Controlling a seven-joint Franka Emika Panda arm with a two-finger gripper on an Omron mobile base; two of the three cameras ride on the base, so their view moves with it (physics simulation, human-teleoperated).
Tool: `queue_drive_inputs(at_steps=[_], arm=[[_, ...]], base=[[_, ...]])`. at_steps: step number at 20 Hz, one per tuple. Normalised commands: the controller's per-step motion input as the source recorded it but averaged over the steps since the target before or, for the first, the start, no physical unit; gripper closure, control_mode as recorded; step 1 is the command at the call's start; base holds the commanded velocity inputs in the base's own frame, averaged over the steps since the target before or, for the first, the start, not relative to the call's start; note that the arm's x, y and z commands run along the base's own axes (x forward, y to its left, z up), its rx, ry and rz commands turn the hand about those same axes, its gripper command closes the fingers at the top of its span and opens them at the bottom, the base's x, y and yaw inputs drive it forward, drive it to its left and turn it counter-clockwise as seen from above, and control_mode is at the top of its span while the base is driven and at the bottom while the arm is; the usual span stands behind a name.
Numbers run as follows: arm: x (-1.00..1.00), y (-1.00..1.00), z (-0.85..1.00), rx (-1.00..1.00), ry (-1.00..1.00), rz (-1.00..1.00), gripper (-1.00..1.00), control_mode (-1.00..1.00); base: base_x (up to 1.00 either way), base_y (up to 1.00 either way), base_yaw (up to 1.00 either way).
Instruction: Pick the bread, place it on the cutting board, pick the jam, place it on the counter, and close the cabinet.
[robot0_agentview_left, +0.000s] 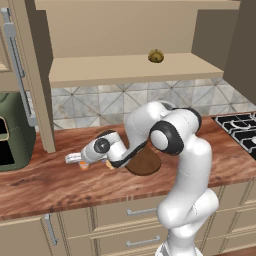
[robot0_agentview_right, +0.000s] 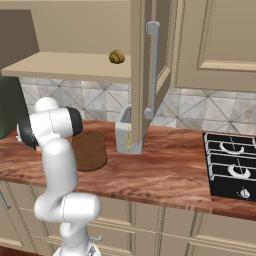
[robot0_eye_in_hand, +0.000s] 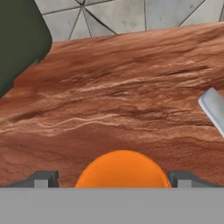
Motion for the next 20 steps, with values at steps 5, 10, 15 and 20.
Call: queue_drive_inputs(at_steps=[5, 10, 15, 20], arm=[[-0.03, -0.08, 0.31, 0.01, 0.0, 0.0, -1.0, -1.0], [-0.2, -0.15, 0.3, 0.0, 0.0, 0.0, -1.0, -1.0], [-0.31, -0.2, 0.23, 0.0, 0.0, 0.0, -1.0, -1.0], [-0.53, -0.21, 0.2, 0.0, -0.01, 0.0, -1.0, -1.0]], base=[[0.0, 0.0, 0.0], [0.0, 0.0, 0.0], [0.0, 0.0, 0.0], [0.0, 0.0, 0.0]])
